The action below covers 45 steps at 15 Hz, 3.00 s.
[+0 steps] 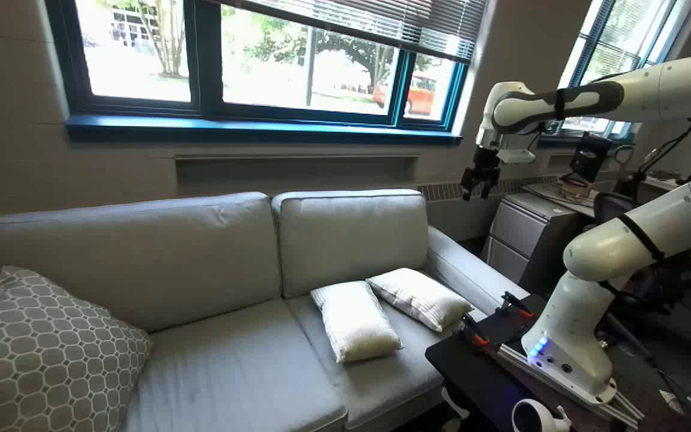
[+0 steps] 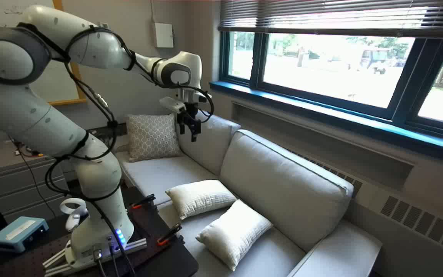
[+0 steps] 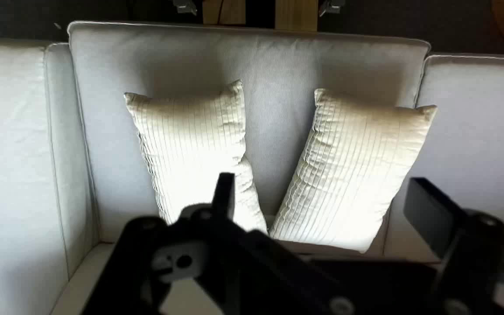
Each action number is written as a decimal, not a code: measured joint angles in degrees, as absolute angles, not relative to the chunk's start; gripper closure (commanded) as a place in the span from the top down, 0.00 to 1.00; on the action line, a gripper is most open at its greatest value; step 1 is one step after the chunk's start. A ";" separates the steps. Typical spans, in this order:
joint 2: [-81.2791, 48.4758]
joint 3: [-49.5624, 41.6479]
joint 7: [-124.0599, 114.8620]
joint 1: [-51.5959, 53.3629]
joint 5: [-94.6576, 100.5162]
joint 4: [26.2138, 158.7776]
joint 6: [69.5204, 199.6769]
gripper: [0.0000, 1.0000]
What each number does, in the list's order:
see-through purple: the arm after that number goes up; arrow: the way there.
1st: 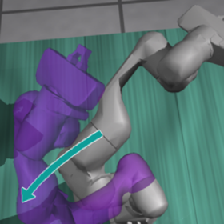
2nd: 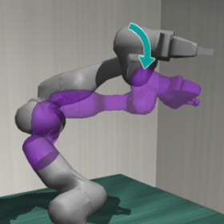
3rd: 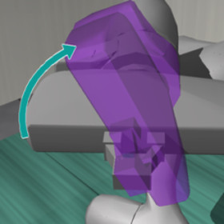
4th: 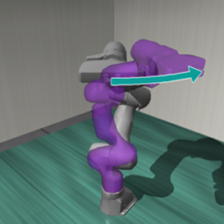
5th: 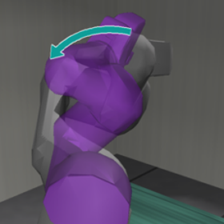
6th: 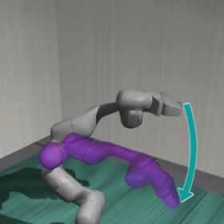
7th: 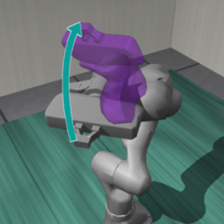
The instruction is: Arrange the cushions, one in front of the other, against the armrest
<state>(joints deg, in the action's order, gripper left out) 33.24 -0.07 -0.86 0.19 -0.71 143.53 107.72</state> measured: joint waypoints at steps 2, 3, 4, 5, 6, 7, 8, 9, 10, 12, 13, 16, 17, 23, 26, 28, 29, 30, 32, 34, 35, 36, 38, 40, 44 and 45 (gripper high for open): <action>33.22 -0.07 -0.86 0.19 -0.71 143.53 107.72 1.00; 33.21 -0.07 -0.86 0.19 -0.71 143.53 107.72 1.00; 33.21 -0.07 -0.86 0.19 -0.71 143.53 107.72 1.00; 33.22 -0.07 -0.86 0.19 -0.71 143.53 107.72 1.00; 33.22 -0.07 -0.86 0.19 -0.71 143.53 107.72 1.00; 33.21 -0.07 -0.86 0.19 -0.71 143.53 107.72 1.00; 33.22 -0.07 -0.86 0.19 -0.71 143.53 107.72 1.00; 33.22 -0.07 -0.86 0.19 -0.71 143.53 107.72 1.00; 33.22 -0.07 -0.86 0.19 -0.71 143.53 107.72 1.00; 33.22 -0.07 -0.86 0.19 -0.71 143.53 107.72 1.00; 33.22 -0.07 -0.86 0.19 -0.71 143.53 107.72 1.00; 33.19 -0.07 -0.86 0.19 -0.71 143.53 107.72 1.00; 33.10 0.06 -1.08 0.18 -0.70 143.53 107.82 1.00; 26.75 4.27 -7.64 0.70 -1.24 142.31 117.31 1.00; 17.67 6.20 -14.74 0.72 -1.39 139.26 125.12 1.00; 10.19 6.50 -19.67 0.70 -1.40 135.97 128.75 1.00; 6.27 6.48 -22.02 0.69 -1.42 134.01 130.11 1.00; 2.59 6.41 -24.06 0.69 -1.42 132.05 131.17 1.00; -5.13 6.03 -27.86 0.77 -1.39 127.75 132.62 1.00; -12.38 4.86 -30.81 1.38 -1.37 123.62 132.87 1.00; -15.81 4.13 -31.81 1.82 -1.55 121.77 132.85 1.00; -18.75 3.60 -32.25 2.23 -2.19 120.19 132.74 1.00; -22.41 2.98 -32.13 2.95 -3.61 118.41 132.80 1.00; -22.77 2.39 -32.12 3.52 -3.61 118.42 132.99 1.00; -22.54 1.44 -32.44 4.27 -3.29 118.39 133.08 1.00; -23.01 0.58 -32.94 4.98 -2.87 118.13 133.48 1.00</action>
<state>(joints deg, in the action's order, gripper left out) -23.01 0.58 -32.94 4.98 -2.87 118.13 133.48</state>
